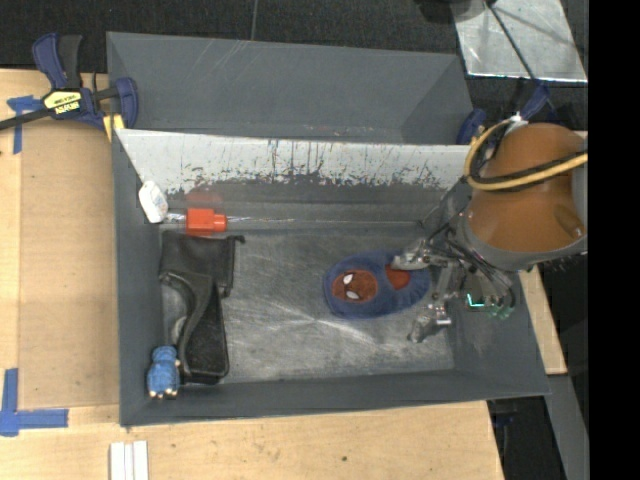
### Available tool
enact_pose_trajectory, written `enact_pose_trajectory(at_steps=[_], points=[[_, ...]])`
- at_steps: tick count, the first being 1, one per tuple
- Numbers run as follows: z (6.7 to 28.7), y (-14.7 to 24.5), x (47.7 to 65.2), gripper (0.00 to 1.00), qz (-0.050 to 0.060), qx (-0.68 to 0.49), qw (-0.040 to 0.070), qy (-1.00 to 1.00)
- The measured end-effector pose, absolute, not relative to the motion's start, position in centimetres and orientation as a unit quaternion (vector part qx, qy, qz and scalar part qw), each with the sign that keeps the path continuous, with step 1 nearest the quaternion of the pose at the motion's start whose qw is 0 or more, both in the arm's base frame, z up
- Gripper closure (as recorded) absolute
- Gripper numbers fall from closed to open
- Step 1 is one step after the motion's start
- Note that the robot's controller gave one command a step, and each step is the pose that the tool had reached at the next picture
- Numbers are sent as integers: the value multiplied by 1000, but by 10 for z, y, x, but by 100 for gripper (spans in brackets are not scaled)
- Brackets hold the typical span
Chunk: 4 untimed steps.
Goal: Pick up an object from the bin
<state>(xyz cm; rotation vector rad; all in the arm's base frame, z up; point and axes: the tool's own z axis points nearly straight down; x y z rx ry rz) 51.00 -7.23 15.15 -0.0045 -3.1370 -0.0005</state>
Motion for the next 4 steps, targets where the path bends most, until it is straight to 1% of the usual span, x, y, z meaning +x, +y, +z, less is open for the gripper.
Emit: enact_pose_trajectory(at_steps=[1, 2, 3, 4], points=[[100, -92, 485, 0, 0, 115, -2, -993], [101, -9, 494, 0, -1, 91, -3, -996], [103, 71, 555, 0, -2, 72, -4, -997], [78, 81, 574, 0, -4, -159, -2, -987]])
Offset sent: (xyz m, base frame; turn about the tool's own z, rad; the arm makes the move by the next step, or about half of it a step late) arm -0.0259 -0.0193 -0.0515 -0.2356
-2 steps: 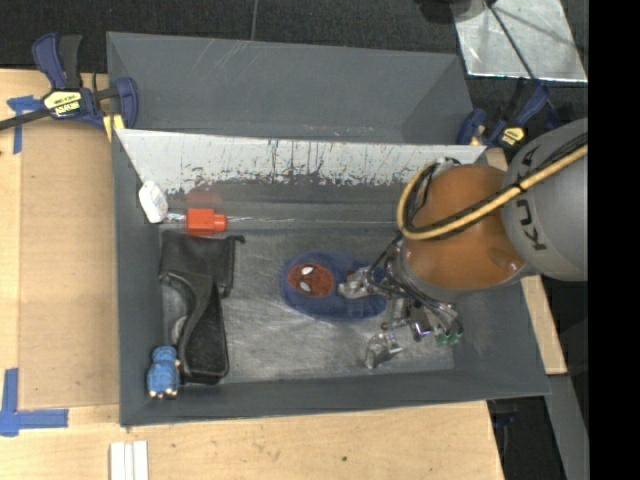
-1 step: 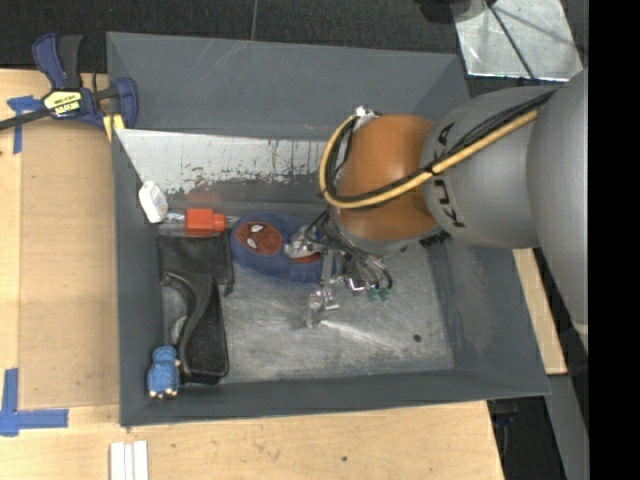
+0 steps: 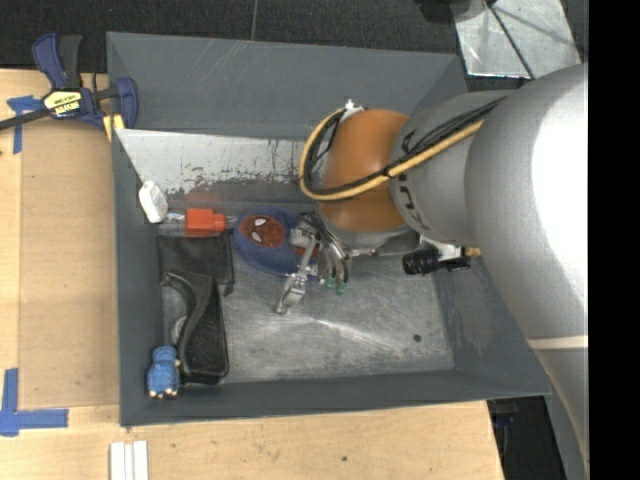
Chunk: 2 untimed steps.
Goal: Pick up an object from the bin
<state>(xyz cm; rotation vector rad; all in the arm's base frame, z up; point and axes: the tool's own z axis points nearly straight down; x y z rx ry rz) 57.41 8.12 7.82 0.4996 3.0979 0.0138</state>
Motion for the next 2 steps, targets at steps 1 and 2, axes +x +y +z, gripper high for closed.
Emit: enact_pose_trajectory(at_steps=[1, 2], points=[[82, 83, 576, 0, 2, 157, 2, 988], [89, 80, 584, 100, 3, 159, 18, 987]])
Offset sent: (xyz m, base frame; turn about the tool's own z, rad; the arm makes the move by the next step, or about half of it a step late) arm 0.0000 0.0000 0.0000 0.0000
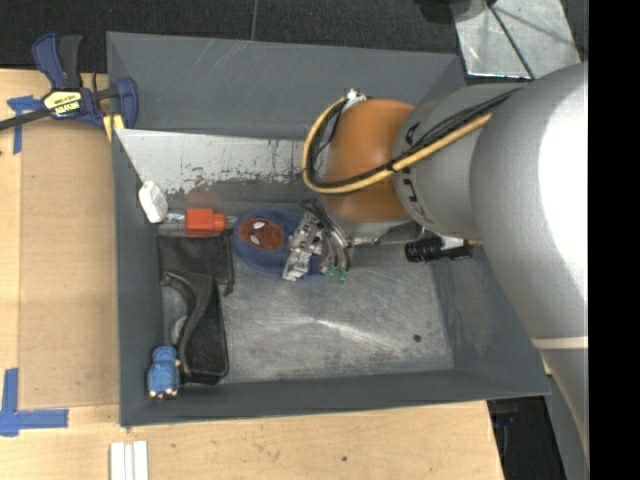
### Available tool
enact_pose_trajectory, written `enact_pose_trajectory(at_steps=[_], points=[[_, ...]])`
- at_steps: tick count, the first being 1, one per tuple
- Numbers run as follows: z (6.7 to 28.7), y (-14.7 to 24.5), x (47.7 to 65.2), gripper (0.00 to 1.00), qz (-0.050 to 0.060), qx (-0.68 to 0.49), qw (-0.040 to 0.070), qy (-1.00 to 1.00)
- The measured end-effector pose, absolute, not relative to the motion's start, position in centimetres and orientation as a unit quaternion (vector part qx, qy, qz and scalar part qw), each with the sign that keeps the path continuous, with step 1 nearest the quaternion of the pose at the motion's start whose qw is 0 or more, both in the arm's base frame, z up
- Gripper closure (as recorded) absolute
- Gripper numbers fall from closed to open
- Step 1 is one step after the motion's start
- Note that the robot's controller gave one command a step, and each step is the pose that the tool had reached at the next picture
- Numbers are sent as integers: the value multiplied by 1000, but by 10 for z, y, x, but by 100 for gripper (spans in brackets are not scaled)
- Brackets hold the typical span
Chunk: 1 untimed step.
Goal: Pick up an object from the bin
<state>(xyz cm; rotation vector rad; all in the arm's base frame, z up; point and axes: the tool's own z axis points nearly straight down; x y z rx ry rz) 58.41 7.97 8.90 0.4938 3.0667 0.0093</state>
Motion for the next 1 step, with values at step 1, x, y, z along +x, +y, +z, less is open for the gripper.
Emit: enact_pose_trajectory(at_steps=[1], points=[[203, 79, 587, 100, 1, 158, 5, 987]])
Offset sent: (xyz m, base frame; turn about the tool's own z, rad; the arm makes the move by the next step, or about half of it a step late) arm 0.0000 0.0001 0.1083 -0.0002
